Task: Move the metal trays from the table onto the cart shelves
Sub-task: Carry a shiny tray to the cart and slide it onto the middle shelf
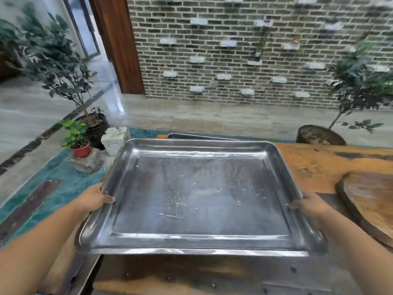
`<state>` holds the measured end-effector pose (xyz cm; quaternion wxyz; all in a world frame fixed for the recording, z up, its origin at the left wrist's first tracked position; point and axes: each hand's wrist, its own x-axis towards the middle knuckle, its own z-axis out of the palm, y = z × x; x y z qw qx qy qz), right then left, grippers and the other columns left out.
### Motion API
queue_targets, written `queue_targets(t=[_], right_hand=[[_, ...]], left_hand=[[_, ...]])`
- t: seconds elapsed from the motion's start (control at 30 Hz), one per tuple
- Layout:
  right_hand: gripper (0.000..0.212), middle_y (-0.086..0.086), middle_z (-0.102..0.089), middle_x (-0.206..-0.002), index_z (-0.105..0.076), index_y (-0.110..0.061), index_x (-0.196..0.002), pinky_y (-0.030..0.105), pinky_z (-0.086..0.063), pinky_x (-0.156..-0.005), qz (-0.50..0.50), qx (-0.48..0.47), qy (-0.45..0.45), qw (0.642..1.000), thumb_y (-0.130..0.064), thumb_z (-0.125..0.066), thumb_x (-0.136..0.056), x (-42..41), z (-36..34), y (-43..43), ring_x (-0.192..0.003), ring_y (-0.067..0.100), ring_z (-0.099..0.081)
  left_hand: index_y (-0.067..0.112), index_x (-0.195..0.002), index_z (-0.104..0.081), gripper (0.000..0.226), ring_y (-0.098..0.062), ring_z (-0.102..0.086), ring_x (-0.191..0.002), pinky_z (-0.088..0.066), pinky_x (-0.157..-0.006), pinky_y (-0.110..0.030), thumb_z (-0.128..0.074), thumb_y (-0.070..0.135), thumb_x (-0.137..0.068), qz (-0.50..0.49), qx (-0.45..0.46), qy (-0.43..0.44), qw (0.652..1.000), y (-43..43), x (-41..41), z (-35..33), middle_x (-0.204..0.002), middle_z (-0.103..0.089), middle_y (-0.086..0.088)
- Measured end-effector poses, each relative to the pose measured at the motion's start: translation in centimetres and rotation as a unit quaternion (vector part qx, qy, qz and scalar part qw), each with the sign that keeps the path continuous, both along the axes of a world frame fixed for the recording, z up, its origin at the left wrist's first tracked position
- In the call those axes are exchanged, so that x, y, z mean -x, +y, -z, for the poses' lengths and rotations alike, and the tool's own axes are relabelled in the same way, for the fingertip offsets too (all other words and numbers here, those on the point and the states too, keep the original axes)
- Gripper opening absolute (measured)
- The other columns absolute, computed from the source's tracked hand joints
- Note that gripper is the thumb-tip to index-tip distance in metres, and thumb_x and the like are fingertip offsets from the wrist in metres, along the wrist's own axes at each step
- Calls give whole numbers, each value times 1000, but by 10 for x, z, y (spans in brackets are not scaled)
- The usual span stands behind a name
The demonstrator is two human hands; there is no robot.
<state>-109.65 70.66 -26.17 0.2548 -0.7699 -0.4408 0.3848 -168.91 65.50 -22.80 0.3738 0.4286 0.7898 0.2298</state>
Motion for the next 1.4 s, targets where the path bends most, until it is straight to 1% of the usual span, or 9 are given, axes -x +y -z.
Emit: queue_targets(t=[0.27, 0.47, 0.57, 0.67, 0.77, 0.9, 1.07, 1.2, 1.4], right_hand=[[37, 17, -67, -77, -61, -7, -109, 27, -48, -51, -34, -28, 29, 999, 7, -69, -76, 9, -77, 36, -64, 30, -64], [27, 17, -67, -68, -65, -1, -99, 27, -49, -46, -103, -64, 36, 992, 12, -66, -76, 40, -107, 45, -55, 29, -63], [22, 15, -68, -60, -66, -1, -93, 27, -48, -45, -149, -66, 47, 986, 14, -63, -77, 64, -108, 47, -49, 28, -63], [25, 19, -69, -71, -67, -3, -95, 31, -51, -55, -201, -59, 55, 976, 13, -63, -77, 98, -107, 49, -60, 31, -65], [29, 11, -69, -63, -68, -8, -93, 27, -49, -47, -247, -58, 62, 965, 15, -62, -76, 141, -110, 49, -52, 27, -64], [31, 15, -66, -66, -65, -9, -93, 24, -48, -41, -317, -43, 71, 945, 16, -60, -77, 211, -117, 49, -50, 26, -62], [30, 19, -67, -77, -63, -11, -92, 29, -50, -55, -402, -31, 73, 912, 16, -58, -79, 316, -124, 34, -60, 29, -62], [23, 22, -64, -78, -63, 8, -98, 37, -48, -67, -465, -39, 58, 882, 18, -58, -78, 409, -125, 5, -69, 32, -59], [25, 19, -66, -85, -64, 1, -102, 30, -47, -59, -541, -24, 72, 837, 14, -59, -81, 550, -121, -70, -70, 30, -60]], left_hand=[[16, -113, -55, 40, -37, -69, -66, -55, -53, -37, -55, -14, -87, -37, -27, -95, 994, -16, 14, -77, -89, -69, -22], [11, -117, -51, 41, -36, -66, -63, -53, -54, -37, -54, -14, -86, -96, -49, -80, 991, -68, 28, -100, -84, -66, -23], [8, -120, -49, 42, -39, -63, -70, -53, -63, -44, -52, -16, -85, -136, -52, -87, 986, -106, 38, -102, -89, -64, -27], [9, -119, -47, 43, -41, -61, -77, -52, -76, -54, -50, -18, -85, -177, -60, -86, 979, -151, 49, -105, -91, -62, -29], [10, -122, -48, 47, -43, -61, -81, -52, -76, -51, -51, -18, -84, -208, -64, -69, 974, -198, 63, -110, -98, -62, -30], [2, -115, -52, 40, -39, -59, -75, -50, -68, -43, -49, -21, -82, -275, -88, -53, 956, -263, 84, -108, -89, -61, -26], [11, -117, -51, 46, -35, -60, -68, -47, -59, -36, -52, -20, -82, -350, -92, -33, 932, -349, 121, -104, -85, -63, -21], [6, -123, -53, 50, -39, -64, -77, -51, -67, -40, -58, -17, -79, -419, -73, -29, 905, -432, 161, -91, -98, -66, -30], [10, -121, -51, 49, -40, -66, -71, -53, -59, -40, -64, -12, -79, -516, -63, -37, 853, -566, 207, -82, -95, -67, -30]])
